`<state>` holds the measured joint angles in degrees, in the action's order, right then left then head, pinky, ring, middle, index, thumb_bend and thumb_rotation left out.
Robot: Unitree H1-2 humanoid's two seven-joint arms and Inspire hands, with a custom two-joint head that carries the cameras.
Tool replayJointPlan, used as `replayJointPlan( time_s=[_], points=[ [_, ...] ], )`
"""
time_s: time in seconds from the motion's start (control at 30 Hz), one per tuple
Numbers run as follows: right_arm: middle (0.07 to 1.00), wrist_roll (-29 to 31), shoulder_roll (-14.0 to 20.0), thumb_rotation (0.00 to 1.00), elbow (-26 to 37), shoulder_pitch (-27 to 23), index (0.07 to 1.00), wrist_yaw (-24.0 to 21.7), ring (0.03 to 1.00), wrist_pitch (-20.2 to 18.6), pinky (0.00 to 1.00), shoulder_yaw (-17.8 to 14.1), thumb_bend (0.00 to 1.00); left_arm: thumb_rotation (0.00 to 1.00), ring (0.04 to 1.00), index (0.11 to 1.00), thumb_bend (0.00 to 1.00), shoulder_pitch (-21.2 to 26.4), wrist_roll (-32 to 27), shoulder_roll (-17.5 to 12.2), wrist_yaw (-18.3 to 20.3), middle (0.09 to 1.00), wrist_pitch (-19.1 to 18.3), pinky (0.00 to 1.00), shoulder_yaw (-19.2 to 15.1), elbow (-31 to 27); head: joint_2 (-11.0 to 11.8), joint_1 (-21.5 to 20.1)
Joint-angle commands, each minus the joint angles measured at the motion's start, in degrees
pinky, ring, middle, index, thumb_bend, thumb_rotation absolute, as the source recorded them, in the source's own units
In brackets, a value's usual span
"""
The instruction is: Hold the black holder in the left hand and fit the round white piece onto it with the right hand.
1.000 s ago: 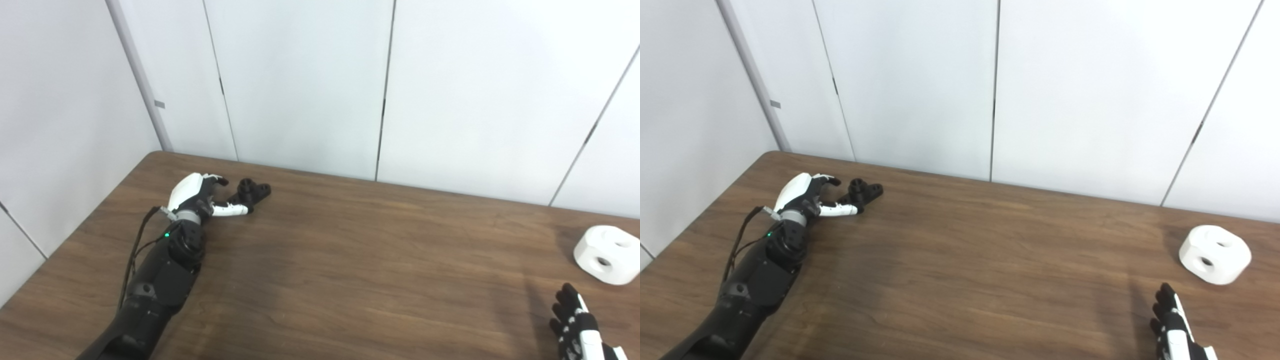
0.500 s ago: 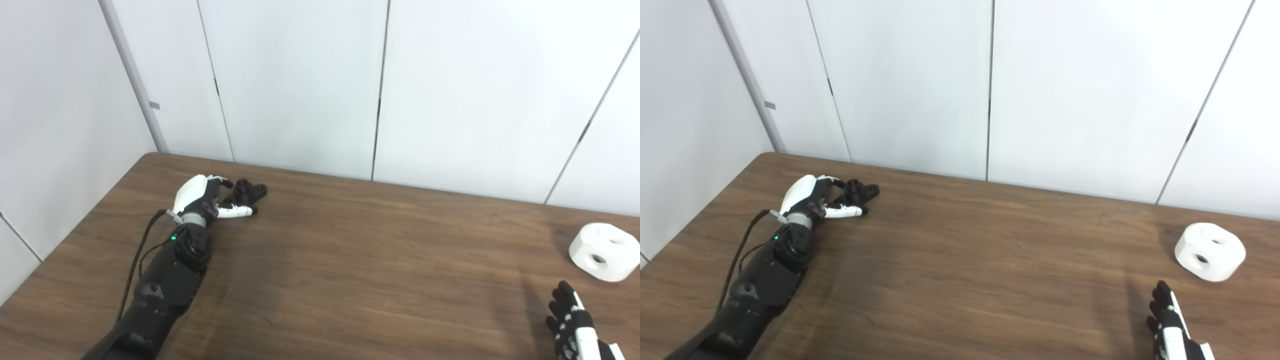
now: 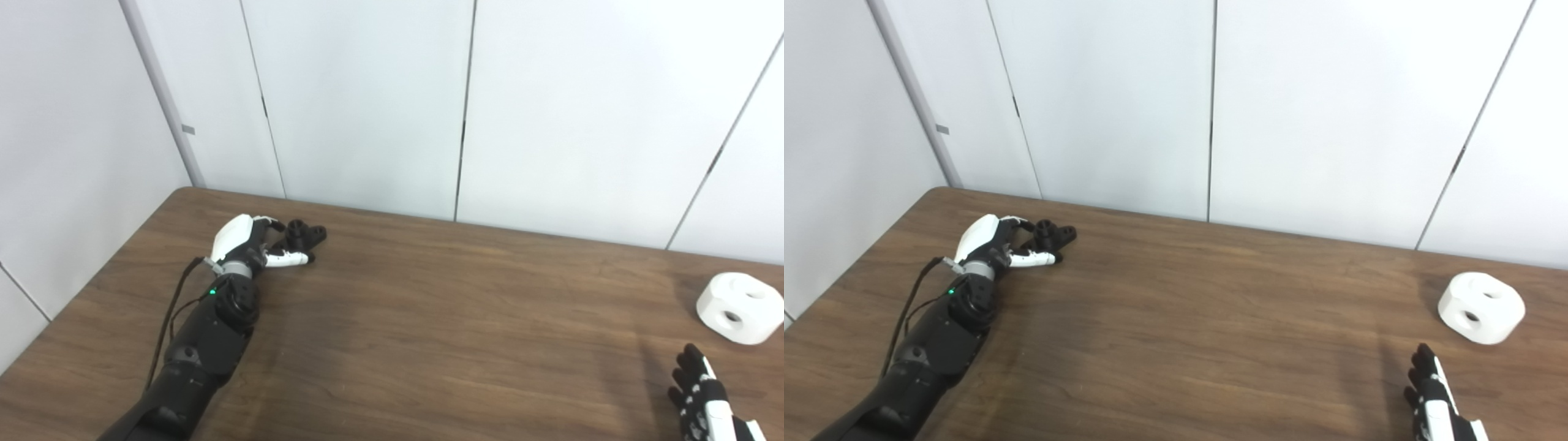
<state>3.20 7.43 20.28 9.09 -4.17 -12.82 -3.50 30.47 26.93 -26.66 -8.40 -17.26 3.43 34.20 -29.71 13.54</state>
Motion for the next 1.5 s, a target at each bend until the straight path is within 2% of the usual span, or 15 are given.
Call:
replayJointPlan(
  time_s=[0.0, 0.13, 0.17, 0.2, 0.27, 0.43, 0.73, 0.9, 1.07, 1.47],
  points=[
    [1.000, 0.14, 0.03, 1.00, 2.11, -0.64, 1.000, 0.18, 1.000, 1.29, 1.00, -0.24, 0.51, 0.30, 1.000, 0.719, 0.88, 1.05, 0.15, -2.15, -0.13, 0.925, -0.60, 1.00, -0.26, -0.69, -0.09, 0.02],
    [1.000, 0.49, -0.04, 1.00, 2.36, -0.47, 1.000, 0.11, 1.000, 1.07, 1.00, -0.32, 0.51, 0.20, 0.994, 0.601, 0.84, 0.76, -0.90, -1.73, -1.19, 0.889, 0.64, 1.00, -1.33, -0.59, -0.13, -0.26],
    [1.000, 0.49, -0.05, 1.00, 2.36, -0.48, 1.000, 0.12, 1.000, 1.07, 1.00, -0.31, 0.51, 0.14, 0.990, 0.547, 0.69, 0.74, -0.97, -1.59, -1.61, 0.881, 0.98, 1.00, -1.47, -0.38, -0.13, -0.26],
    [1.000, 0.46, -0.02, 1.00, 2.36, -0.48, 1.000, 0.10, 1.000, 1.10, 1.00, -0.28, 0.51, 0.10, 0.984, 0.519, 0.61, 0.69, -0.74, -1.50, -2.18, 0.871, 1.29, 1.00, -1.38, -0.17, -0.13, -0.26],
    [1.000, 0.15, 0.09, 1.00, 2.09, -0.47, 1.000, 0.12, 1.000, 1.48, 1.00, -0.22, 0.51, 0.07, 0.960, 0.493, 0.54, 0.59, 0.69, -1.43, -3.82, 0.846, 1.83, 1.00, -0.44, 0.42, -0.13, -0.26],
    [1.000, -0.06, 0.18, 1.00, 1.30, -0.77, 1.000, 0.04, 1.000, 1.82, 1.00, -0.11, 0.53, 0.05, 0.905, 0.485, 0.52, 1.55, 1.79, -0.51, -8.00, 0.786, 4.65, 1.00, 1.40, 4.66, 0.22, -0.69],
    [1.000, -0.06, -0.29, 1.00, 0.10, -2.10, 1.000, 0.31, 1.000, 2.61, 1.00, -0.07, 0.53, 0.04, 0.900, 0.487, 0.52, 5.43, 0.48, 1.51, -11.04, 0.789, 9.49, 1.00, 3.21, 14.29, 0.94, -1.69],
    [1.000, 0.51, -0.41, 1.00, -0.06, -2.46, 1.000, 0.24, 1.000, 2.46, 1.00, -0.32, 0.52, 0.04, 0.900, 0.487, 0.52, 6.13, 0.17, 2.05, -11.50, 0.795, 10.63, 1.00, 4.07, 16.19, 1.06, -1.72],
    [1.000, 0.01, -0.58, 1.00, -0.63, -2.82, 1.000, 0.47, 1.000, 2.88, 1.00, -0.14, 0.51, 0.04, 0.898, 0.487, 0.52, 5.52, -0.36, 1.69, -10.72, 0.794, 10.62, 1.00, 4.19, 14.48, 1.05, -1.87],
    [1.000, -0.66, -1.16, 1.00, -1.61, -3.20, 1.000, 0.76, 1.000, 3.88, 1.00, 0.32, 0.52, 0.05, 0.903, 0.487, 0.52, -0.13, 1.60, -1.72, -3.94, 0.789, 7.75, 1.00, 6.41, -0.50, 0.54, -2.64]
  ],
)
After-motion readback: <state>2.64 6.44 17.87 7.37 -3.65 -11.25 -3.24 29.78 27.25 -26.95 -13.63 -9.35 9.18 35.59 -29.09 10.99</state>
